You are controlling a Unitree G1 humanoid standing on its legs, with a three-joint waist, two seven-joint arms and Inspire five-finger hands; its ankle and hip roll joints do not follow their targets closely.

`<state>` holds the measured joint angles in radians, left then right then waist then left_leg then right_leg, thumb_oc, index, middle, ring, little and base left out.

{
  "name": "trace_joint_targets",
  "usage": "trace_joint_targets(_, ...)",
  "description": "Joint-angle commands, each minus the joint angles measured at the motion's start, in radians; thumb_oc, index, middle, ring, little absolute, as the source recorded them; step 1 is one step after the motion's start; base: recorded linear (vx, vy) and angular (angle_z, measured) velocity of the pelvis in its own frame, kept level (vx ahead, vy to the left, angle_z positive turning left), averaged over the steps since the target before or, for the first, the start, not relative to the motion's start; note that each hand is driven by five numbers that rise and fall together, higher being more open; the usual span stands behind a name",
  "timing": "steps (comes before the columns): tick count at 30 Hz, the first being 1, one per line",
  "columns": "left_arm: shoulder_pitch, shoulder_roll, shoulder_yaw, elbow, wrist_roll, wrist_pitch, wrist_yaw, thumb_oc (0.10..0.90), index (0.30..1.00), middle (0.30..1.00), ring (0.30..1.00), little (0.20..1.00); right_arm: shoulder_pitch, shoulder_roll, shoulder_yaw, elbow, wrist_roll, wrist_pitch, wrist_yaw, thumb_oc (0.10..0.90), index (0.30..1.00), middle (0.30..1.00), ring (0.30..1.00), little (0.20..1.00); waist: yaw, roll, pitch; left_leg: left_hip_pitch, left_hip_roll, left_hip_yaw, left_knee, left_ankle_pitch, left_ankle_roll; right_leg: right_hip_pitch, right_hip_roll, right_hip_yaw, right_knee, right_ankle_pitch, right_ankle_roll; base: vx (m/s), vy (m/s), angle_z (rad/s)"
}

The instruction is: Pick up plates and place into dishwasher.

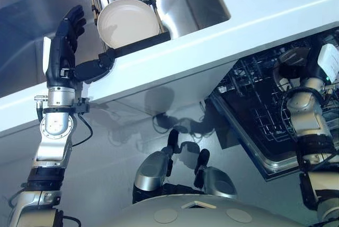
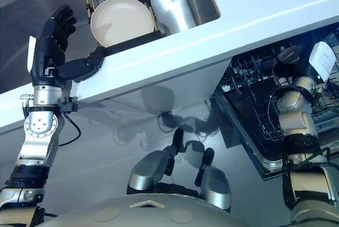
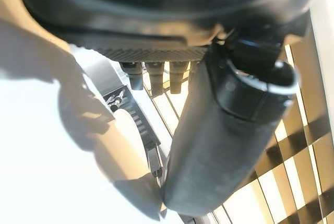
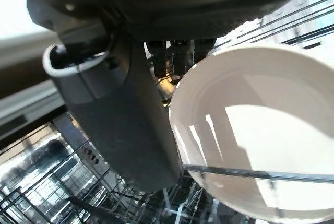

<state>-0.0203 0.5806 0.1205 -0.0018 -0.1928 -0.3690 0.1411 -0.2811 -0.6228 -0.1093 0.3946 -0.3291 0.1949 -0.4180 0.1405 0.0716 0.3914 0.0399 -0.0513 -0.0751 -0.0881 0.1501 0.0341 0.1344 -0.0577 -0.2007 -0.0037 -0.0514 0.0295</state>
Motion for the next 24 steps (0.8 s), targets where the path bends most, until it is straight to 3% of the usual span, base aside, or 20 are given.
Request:
trace_joint_targets(1,0.017,-0.013,0.021,-0.048,0.040,-0.062,0.003,0.800,0.900,0.900,0.900,0.900,0.049,-0.075,-0.018,-0.074,0.003,-0.067,-0.047,0.800,0.900,0.900,0.900,0.900,-0.048,-0.018,-0.221,0.069,-0.022,0.067,0.027,-0.172,-0.010,-0.061,0.020,0.005,0.055,-0.022,0.046,-0.01,-0.002,-0.09)
trace_joint_targets(8,0.014,-0.006,0.036,-0.033,0.076,-0.034,-0.007,0.800,0.900,0.900,0.900,0.900,0.089,-0.046,-0.041,-0.111,0.022,-0.045,-0.056,0.800,0.900,0.900,0.900,0.900,-0.064,-0.028,-0.261,0.113,-0.017,0.098,0.004,-0.190,-0.013,-0.015,0.020,0.011,0.008,-0.015,0.054,-0.05,-0.004,-0.18)
trace_joint_targets(18,-0.041,0.089,0.057,0.049,0.249,0.024,0.043,0.800,0.900,0.900,0.900,0.900,0.138,0.014,-0.058,-0.225,0.177,-0.248,-0.077,0.800,0.900,0.900,0.900,0.900,-0.109,-0.021,-0.302,0.134,-0.008,0.159,0.001,-0.207,-0.017,-0.002,0.017,0.025,-0.029,0.000,0.069,-0.10,0.029,-0.17)
trace_joint_targets(21,-0.061,0.124,0.073,0.096,0.306,0.083,0.059,0.800,0.900,0.900,0.900,0.900,0.154,0.041,-0.060,-0.266,0.299,-0.355,0.013,0.800,0.900,0.900,0.900,0.900,-0.125,-0.016,-0.311,0.135,-0.007,0.176,0.002,-0.210,-0.016,-0.006,0.015,0.029,-0.027,0.000,0.070,-0.07,0.050,-0.17)
trace_joint_targets(24,-0.066,0.164,0.098,0.157,0.364,0.128,0.068,0.800,0.900,0.900,0.900,0.900,0.186,0.078,-0.047,-0.314,0.504,-0.409,0.276,0.800,0.900,0.900,0.900,0.900,-0.143,-0.012,-0.318,0.135,-0.010,0.187,0.002,-0.211,-0.013,-0.012,0.013,0.036,-0.025,0.001,0.071,-0.05,0.058,-0.21)
